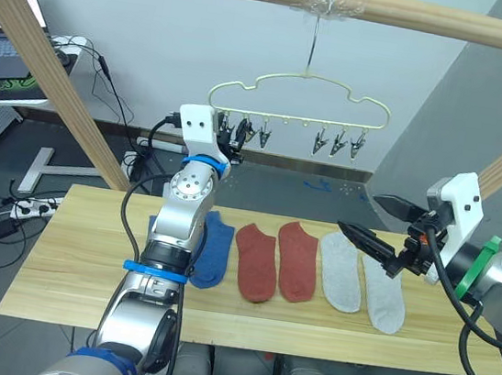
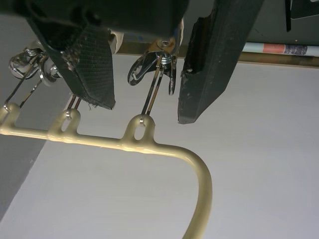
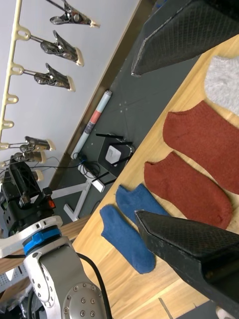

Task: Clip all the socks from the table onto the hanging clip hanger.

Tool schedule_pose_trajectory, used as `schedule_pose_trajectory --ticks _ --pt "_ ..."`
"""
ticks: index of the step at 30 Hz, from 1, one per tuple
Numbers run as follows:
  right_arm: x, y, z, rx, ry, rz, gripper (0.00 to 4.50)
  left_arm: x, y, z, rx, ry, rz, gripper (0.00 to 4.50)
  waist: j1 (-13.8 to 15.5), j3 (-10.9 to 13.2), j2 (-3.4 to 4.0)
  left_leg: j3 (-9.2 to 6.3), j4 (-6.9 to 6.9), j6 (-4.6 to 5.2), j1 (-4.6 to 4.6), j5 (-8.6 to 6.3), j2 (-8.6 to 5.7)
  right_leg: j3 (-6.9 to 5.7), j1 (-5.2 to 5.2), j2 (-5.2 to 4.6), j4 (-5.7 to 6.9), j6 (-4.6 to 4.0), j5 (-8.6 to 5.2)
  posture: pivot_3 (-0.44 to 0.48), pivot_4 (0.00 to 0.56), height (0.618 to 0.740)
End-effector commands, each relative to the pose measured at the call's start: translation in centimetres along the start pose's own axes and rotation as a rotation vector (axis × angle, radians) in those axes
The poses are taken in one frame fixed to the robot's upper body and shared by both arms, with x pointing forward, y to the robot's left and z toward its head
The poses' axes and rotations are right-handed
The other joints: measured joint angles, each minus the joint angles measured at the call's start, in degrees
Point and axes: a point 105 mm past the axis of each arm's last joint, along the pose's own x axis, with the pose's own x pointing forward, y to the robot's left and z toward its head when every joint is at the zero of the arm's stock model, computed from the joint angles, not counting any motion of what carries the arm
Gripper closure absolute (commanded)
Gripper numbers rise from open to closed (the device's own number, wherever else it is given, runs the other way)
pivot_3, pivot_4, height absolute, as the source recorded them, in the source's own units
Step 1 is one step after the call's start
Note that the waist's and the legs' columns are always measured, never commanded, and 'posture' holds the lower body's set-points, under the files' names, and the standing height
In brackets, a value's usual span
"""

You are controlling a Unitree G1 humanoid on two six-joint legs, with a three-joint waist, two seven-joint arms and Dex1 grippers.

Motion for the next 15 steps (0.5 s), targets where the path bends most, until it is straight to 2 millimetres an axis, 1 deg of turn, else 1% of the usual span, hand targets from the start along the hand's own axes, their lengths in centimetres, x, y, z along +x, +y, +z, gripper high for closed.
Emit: schedule_pose_trajectory --ticks 1,7,10,13,15 --pt "-0.42 0.34 1.21 -0.038 -0.046 0.004 0.0 0.35 -0.15 1.68 0.002 -0.061 0.0 2.22 -0.1 0.0 0.0 0.0 0.0 0.0 0.0 0.0 0.0 0.0 0.0 0.0 0.0 0.0 0.0 0.008 0.229 0.74" --pt "-0.42 0.32 1.28 -0.038 -0.049 0.002 0.0 0.33 -0.19 1.53 0.0 -0.056 0.001 2.22 -0.3 0.0 0.0 0.0 0.0 0.0 0.0 0.0 0.0 0.0 0.0 0.0 -0.01 0.0 0.0 0.008 0.229 0.74" --pt "-0.4 0.28 1.31 -0.038 -0.05 -0.001 0.0 0.36 -0.16 1.42 -0.002 -0.051 0.003 2.81 -0.3 0.0 0.0 0.0 0.0 0.0 0.0 0.0 0.0 0.0 0.0 0.0 -0.01 0.0 0.0 0.006 0.23 0.74" --pt "-0.38 0.23 1.33 -0.037 -0.051 -0.003 0.0 0.41 -0.07 1.4 -0.002 -0.048 0.005 3.76 -0.3 0.0 0.0 0.0 0.0 0.0 0.0 0.0 0.0 0.0 0.0 0.0 -0.01 0.01 0.0 0.005 0.231 0.74" --pt "-0.37 0.19 1.36 -0.035 -0.054 -0.005 0.0 0.42 0.05 1.4 -0.002 -0.048 0.009 4.1 -0.3 0.0 0.0 0.0 0.0 0.0 0.0 0.0 0.0 0.0 0.0 0.0 -0.01 0.01 0.0 0.005 0.23 0.74"
